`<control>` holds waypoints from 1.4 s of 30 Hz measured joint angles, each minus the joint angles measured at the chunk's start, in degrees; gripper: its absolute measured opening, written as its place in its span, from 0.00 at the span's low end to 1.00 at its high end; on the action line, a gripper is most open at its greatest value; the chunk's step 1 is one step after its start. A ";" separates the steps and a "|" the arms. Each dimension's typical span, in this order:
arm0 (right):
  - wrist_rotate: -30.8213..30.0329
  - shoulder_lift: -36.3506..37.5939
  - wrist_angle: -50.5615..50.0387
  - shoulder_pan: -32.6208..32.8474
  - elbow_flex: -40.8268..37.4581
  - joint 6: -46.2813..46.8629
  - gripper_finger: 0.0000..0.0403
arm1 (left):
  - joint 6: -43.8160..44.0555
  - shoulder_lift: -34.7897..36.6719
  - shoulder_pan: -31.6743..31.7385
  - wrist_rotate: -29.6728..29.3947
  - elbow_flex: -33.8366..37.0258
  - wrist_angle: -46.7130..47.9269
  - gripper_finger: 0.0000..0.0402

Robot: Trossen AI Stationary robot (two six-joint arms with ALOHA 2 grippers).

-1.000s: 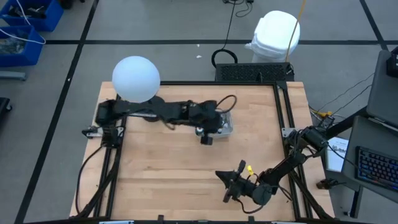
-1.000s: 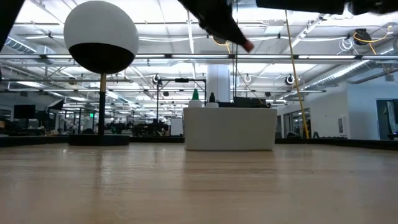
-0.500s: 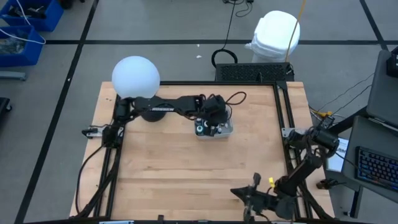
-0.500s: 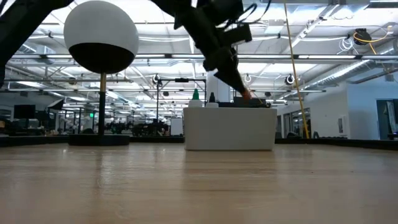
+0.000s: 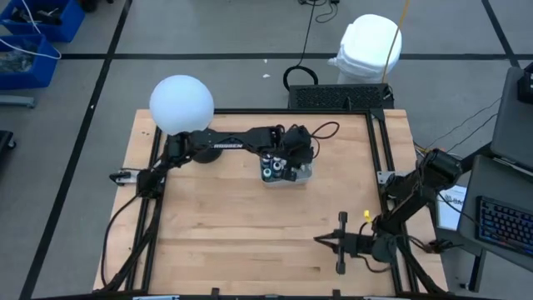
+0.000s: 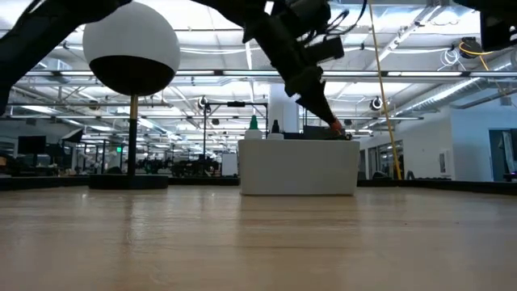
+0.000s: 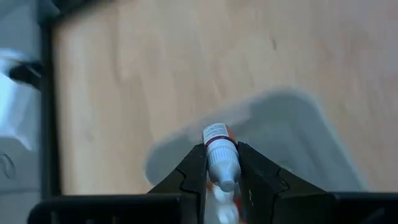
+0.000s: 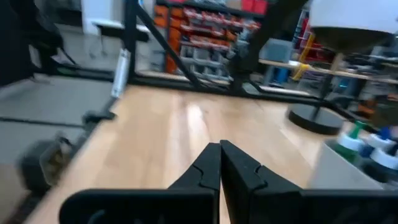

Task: Pick & Place food coloring
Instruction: Put the small red food coloring bottle into the gray bin

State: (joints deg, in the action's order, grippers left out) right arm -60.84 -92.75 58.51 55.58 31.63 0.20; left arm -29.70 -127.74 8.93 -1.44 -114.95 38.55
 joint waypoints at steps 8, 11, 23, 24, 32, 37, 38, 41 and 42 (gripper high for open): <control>2.88 0.71 3.96 0.04 -0.74 -3.70 0.00 | -0.04 -4.65 0.05 -1.63 -3.87 4.74 0.17; 2.82 1.65 4.13 0.91 -0.72 -4.92 0.00 | -0.07 -5.04 0.31 -1.97 -3.77 6.42 0.17; 2.63 2.51 5.12 1.13 -0.69 -6.33 0.00 | 2.72 -5.29 1.42 -2.16 -3.77 5.80 0.17; 2.63 2.51 5.14 0.94 -0.69 -6.56 0.00 | 2.59 -5.29 1.48 -2.26 -3.77 4.98 0.17; 2.67 2.51 5.52 -1.33 -0.69 -7.09 0.00 | 2.30 -5.79 1.88 0.15 -3.77 0.87 0.17; 5.48 2.49 5.53 -1.92 -0.67 -6.92 0.00 | 1.77 -7.29 1.40 0.05 -3.77 2.29 0.17; 6.36 2.49 5.58 -2.01 -0.67 -6.90 0.00 | 1.75 -7.50 1.32 -0.04 -3.70 3.28 0.17; 7.31 2.49 5.55 -2.28 -0.67 -6.90 0.00 | 1.33 -8.45 1.01 -0.35 -3.68 2.51 0.17; 7.26 2.49 5.57 -2.31 -0.67 -6.87 0.00 | 1.28 -8.51 1.01 -0.33 -3.68 3.08 0.17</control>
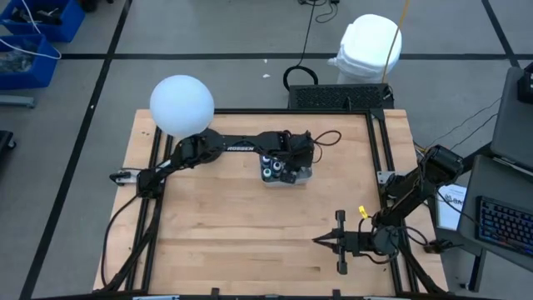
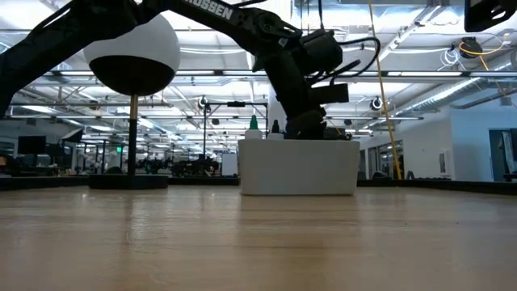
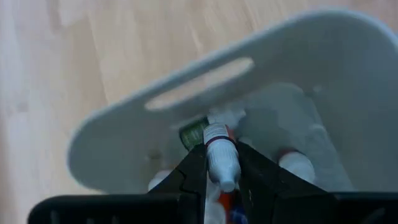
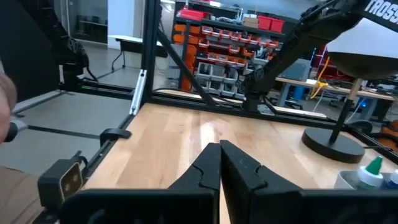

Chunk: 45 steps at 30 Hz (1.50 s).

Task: Pick & Place food coloring
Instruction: Put the small red food coloring bottle into the gray bin, then return to Home Position

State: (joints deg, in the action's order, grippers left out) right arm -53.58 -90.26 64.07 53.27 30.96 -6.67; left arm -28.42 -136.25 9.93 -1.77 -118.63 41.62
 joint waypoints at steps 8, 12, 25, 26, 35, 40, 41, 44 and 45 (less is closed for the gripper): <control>0.15 0.00 -0.02 0.01 0.00 0.01 0.00 | -1.64 -0.82 -0.26 -0.10 -0.09 -0.50 0.17; 0.42 0.00 -0.02 -0.02 0.00 -0.01 0.00 | -1.72 -0.94 -0.26 0.46 -0.09 -1.32 0.17; 2.84 0.00 -0.01 -0.10 0.00 -0.01 0.00 | -1.33 -1.42 -0.39 3.46 -0.09 -1.94 0.31; 2.84 0.00 -0.02 -0.10 0.00 -0.01 0.00 | -1.31 -1.42 -0.35 3.45 -0.09 -1.98 0.32; 2.82 0.00 0.00 -0.10 0.00 -0.08 0.00 | -1.51 -0.30 -1.01 -1.05 -0.82 -3.15 0.33; 2.80 0.00 0.00 -0.10 0.02 -0.33 0.00 | -1.51 1.68 -3.20 -6.95 -9.37 3.47 0.33; 2.80 0.00 0.05 -0.10 0.02 -0.76 0.00 | -1.49 2.11 -3.74 -7.11 -11.52 5.98 0.33; 2.80 0.00 0.48 -0.10 0.04 -2.07 0.00 | -0.82 4.19 -5.52 -6.62 -16.39 12.30 0.33; 2.81 0.00 0.68 -0.10 0.04 -2.25 0.00 | -0.53 6.57 -6.17 -6.38 -15.67 12.44 0.33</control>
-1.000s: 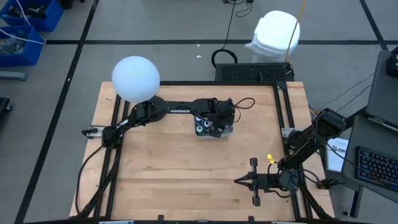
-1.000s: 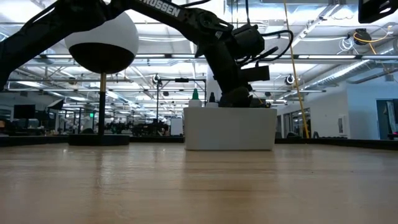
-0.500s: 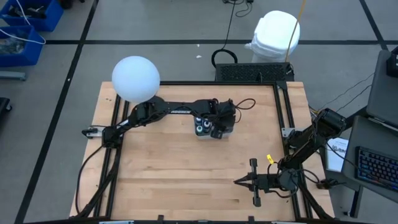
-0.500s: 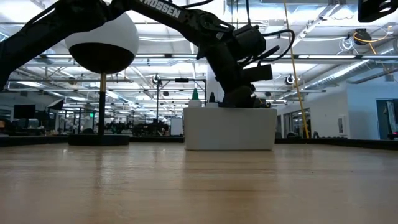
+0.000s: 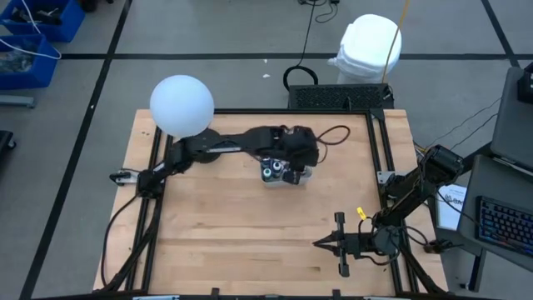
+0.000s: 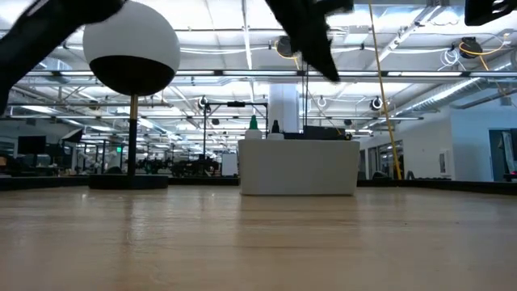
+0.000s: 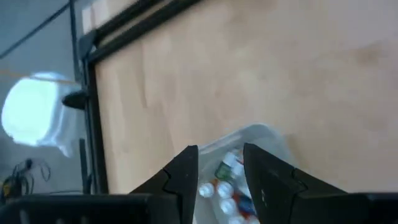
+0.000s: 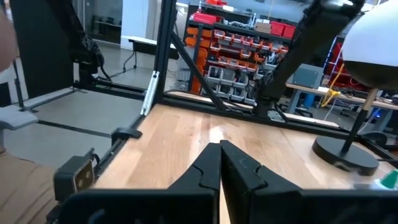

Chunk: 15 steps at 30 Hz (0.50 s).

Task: Pick & Place food coloring
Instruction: Return to Home Position

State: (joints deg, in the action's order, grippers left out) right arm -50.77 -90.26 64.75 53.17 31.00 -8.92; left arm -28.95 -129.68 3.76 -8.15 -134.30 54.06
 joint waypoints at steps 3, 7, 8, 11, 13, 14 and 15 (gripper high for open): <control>0.03 0.00 0.22 0.00 0.00 -0.08 0.00 | -0.62 7.57 -2.52 0.99 1.00 3.86 0.33; 0.03 -0.02 0.23 0.00 0.00 -0.20 0.00 | 1.09 17.66 -6.71 0.75 0.92 12.90 0.25; 0.00 -0.02 0.48 -0.05 -0.02 -0.28 0.00 | 1.93 19.70 -7.90 0.79 0.92 15.56 0.22; -0.02 -0.02 0.81 -0.36 -0.02 -0.39 0.00 | 5.34 26.39 -11.77 0.87 0.98 23.39 0.10; 0.07 -0.02 1.12 -0.69 0.02 -0.43 0.00 | 8.16 30.42 -14.96 1.07 0.99 27.93 0.03; 0.05 -0.02 1.13 -0.70 0.00 -0.38 0.00 | 9.84 32.30 -16.82 0.85 1.40 29.35 0.02; 0.02 -0.02 1.13 -0.75 -0.02 -0.09 0.00 | 11.36 34.20 -19.01 0.06 2.22 30.24 0.02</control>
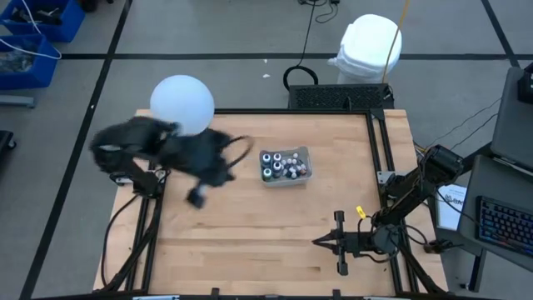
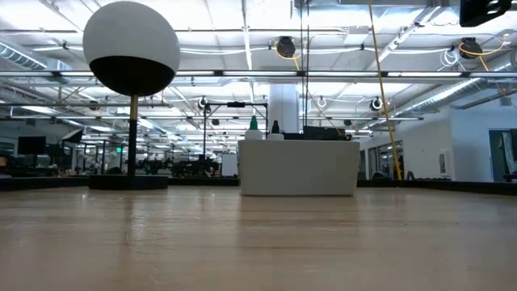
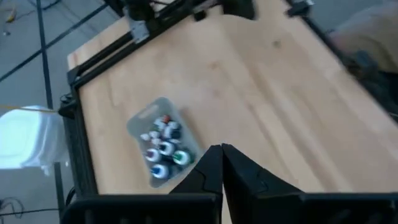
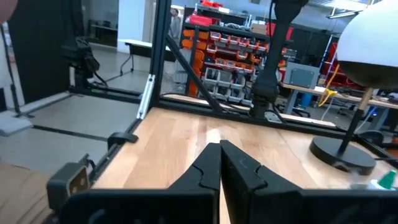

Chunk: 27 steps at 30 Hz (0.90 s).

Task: Pick & Place food coloring
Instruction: Return to Home Position

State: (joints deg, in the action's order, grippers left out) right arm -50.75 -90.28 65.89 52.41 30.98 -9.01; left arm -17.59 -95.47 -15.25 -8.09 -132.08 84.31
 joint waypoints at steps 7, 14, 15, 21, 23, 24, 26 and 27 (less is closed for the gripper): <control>0.03 0.00 -1.01 -0.36 0.02 2.43 0.00 | 12.90 16.95 -18.05 -12.11 17.96 -3.41 0.02; 0.05 0.00 -0.96 -1.13 0.02 3.24 0.00 | 12.03 37.78 -30.19 -17.33 54.98 -28.57 0.01; 0.05 0.00 -0.96 -1.55 0.02 3.80 0.00 | 9.34 40.59 -30.33 -16.77 60.71 -34.26 0.01; 0.13 0.00 -1.04 -4.53 0.02 7.06 0.00 | -0.32 52.01 -23.69 -8.19 84.11 -59.70 0.01; 2.04 0.00 -1.63 -5.59 0.02 8.15 0.00 | -1.36 55.27 -21.02 -3.52 88.95 -63.00 0.01; 3.67 0.00 -1.97 -6.12 0.01 8.32 0.00 | -1.32 57.19 -19.83 -2.08 90.97 -64.47 0.01; 6.65 0.00 -1.97 -7.10 0.00 7.99 0.00 | -1.15 61.12 -17.86 -0.95 94.65 -68.23 0.01; 7.54 0.00 -1.91 -7.55 0.00 7.82 0.00 | -0.57 63.43 -16.98 -0.83 96.61 -69.41 0.01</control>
State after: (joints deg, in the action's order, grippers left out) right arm -43.21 -90.28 63.98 44.86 30.98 -1.19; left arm -18.16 -32.05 -32.23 -8.92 -35.46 14.90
